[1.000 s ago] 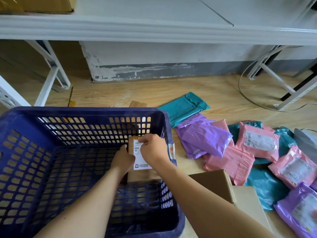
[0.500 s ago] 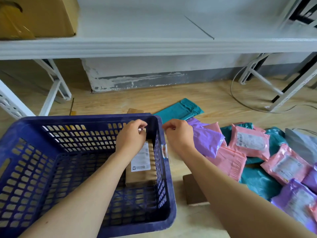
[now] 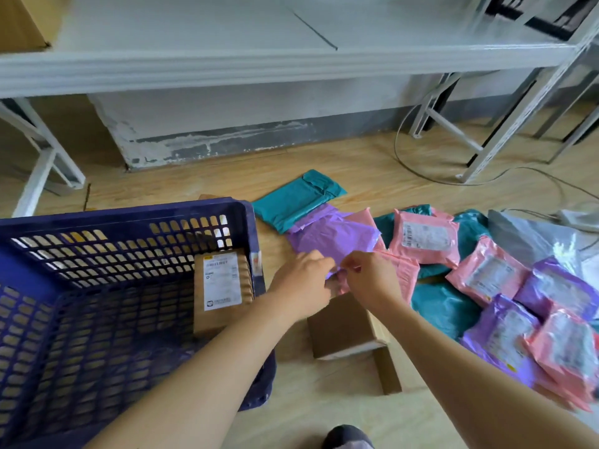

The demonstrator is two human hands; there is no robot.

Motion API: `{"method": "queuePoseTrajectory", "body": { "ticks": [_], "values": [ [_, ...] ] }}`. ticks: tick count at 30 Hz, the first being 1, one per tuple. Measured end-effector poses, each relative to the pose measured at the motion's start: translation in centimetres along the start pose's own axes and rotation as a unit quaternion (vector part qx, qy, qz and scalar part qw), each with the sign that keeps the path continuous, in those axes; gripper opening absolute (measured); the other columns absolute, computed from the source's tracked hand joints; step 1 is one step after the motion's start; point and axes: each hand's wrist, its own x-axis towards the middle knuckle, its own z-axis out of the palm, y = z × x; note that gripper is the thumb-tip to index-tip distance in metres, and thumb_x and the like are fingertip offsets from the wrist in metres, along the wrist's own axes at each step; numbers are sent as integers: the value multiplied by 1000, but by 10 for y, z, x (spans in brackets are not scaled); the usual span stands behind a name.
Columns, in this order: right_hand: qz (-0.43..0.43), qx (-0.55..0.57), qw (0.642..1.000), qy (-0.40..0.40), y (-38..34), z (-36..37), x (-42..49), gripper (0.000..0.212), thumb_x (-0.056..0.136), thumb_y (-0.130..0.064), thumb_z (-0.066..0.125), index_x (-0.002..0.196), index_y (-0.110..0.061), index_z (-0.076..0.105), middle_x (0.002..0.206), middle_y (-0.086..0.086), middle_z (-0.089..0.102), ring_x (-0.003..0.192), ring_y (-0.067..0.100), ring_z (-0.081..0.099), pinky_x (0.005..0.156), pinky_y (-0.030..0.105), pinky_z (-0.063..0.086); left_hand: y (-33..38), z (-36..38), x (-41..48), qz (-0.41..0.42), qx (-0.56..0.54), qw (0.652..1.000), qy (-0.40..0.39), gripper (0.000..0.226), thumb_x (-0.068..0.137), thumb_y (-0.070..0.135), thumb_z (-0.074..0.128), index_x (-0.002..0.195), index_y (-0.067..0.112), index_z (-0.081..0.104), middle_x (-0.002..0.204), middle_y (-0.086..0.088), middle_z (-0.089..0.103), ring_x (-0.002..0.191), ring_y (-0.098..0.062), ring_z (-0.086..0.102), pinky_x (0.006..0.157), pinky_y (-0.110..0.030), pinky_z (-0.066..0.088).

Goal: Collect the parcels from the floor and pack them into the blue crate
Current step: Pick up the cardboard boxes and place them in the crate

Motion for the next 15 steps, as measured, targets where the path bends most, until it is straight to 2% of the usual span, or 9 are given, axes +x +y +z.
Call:
{"method": "queuePoseTrajectory", "body": {
  "ticks": [3, 5, 8, 12, 15],
  "values": [
    [-9, -53, 998, -40, 31, 7, -5, 29, 81, -10, 54, 105, -18, 69, 113, 4, 68, 108, 26, 60, 87, 33, 48, 11, 23, 10, -4, 60, 996, -72, 30, 87, 23, 53, 115, 15, 52, 125, -8, 50, 119, -28, 46, 95, -37, 37],
    [-46, -127, 987, -91, 51, 12, -6, 46, 79, -10, 56, 124, -21, 58, 130, 1, 56, 121, 24, 49, 94, 32, 44, 12, 34, 18, -19, 73, 993, -91, 40, 85, 21, 54, 125, 20, 51, 130, -7, 48, 122, -27, 45, 99, -37, 36],
    [-106, -240, 950, -168, 73, 20, -5, 78, 73, -21, 67, 144, -24, 33, 149, 2, 29, 137, 25, 27, 107, 36, 35, 8, 47, 25, -41, 82, 989, -114, 44, 86, 20, 54, 130, 23, 48, 134, -5, 45, 126, -26, 42, 102, -38, 35],
    [-130, -342, 905, -219, 91, 34, 3, 108, 64, -31, 76, 150, -31, 10, 158, 10, -3, 146, 29, 1, 113, 43, 18, 0, 61, 28, -56, 83, 985, -139, 46, 86, 18, 53, 131, 23, 45, 135, -3, 43, 124, -25, 42, 100, -38, 35],
    [-132, -380, 884, -237, 94, 43, 11, 117, 62, -33, 80, 150, -35, 3, 156, 17, -12, 146, 31, -3, 114, 45, 16, -5, 65, 27, -67, 78, 984, -145, 46, 87, 19, 53, 131, 23, 44, 135, -4, 43, 122, -25, 43, 97, -37, 35]
  ]
}}
